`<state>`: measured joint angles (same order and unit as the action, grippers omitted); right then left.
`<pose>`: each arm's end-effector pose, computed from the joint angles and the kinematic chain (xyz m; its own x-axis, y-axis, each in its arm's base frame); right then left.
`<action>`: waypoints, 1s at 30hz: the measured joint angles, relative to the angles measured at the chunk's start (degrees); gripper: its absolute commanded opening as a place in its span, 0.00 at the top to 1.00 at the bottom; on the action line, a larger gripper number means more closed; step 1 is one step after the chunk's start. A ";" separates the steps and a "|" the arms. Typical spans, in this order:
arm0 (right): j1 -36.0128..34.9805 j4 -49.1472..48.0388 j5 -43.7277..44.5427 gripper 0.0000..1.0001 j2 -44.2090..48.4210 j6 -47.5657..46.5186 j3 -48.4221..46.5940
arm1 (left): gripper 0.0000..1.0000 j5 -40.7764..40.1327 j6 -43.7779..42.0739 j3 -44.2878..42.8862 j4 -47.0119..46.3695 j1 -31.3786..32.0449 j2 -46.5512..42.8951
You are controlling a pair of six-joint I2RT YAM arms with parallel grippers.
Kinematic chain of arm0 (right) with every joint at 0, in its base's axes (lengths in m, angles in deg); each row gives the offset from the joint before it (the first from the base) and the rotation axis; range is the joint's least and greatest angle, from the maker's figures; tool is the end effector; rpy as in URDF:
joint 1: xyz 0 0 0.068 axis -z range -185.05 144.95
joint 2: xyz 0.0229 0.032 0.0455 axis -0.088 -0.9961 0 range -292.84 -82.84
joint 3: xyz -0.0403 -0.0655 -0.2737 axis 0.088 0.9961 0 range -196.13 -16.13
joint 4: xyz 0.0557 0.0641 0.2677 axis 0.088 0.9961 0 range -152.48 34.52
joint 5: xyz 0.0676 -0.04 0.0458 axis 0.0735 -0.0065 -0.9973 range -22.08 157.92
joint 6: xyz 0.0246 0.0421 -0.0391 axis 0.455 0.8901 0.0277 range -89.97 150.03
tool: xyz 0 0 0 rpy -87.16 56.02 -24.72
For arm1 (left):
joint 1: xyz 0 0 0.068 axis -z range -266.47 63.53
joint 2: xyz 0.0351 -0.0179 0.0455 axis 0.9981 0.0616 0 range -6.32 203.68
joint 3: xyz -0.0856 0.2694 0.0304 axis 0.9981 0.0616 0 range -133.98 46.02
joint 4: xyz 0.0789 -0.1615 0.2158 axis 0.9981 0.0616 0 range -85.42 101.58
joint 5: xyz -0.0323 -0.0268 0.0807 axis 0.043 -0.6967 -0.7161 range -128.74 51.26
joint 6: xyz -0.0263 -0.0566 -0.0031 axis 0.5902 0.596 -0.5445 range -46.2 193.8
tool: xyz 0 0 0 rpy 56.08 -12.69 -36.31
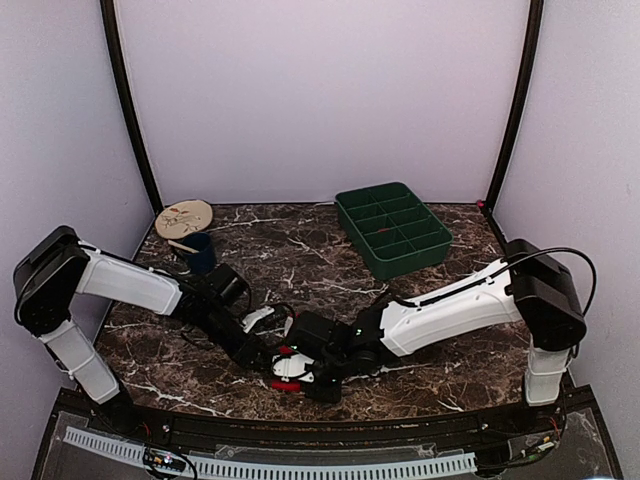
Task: Roll the socks
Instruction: Roll the sock at the center of the board.
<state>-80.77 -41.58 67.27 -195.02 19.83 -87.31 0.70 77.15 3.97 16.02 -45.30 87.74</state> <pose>0.1034 0.4083 0.1327 -0.0424 -0.8841 -0.4653 -0.9935 0.0863 -0.0735 0.2058 -0.2201 0.1171 -0.7145 0.5649 -0.4128 0.6815 0.4282 -0.5935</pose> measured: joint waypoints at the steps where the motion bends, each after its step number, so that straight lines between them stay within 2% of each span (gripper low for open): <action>1: 0.11 0.35 -0.28 1.00 -0.07 0.04 -0.24 | 0.62 -1.46 0.50 0.98 -0.70 -0.20 -1.29; 8: 1.33 3.19 -4.11 1.00 -0.42 0.59 -1.62 | 0.63 -10.78 4.17 8.28 -7.30 -0.52 -10.64; 17: 5.38 9.49 -15.13 1.00 -3.98 1.81 -7.48 | 0.70 -20.83 5.29 15.13 -15.67 -0.15 -23.02; 30: 12.13 17.18 -29.64 1.00 -9.73 2.38 -14.14 | 0.74 -31.85 2.62 18.14 -19.67 9.35 -33.31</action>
<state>-68.64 -24.40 37.63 -204.75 22.21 -101.45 -31.15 79.78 22.12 -3.65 -35.94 54.43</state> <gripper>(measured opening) 0.009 0.262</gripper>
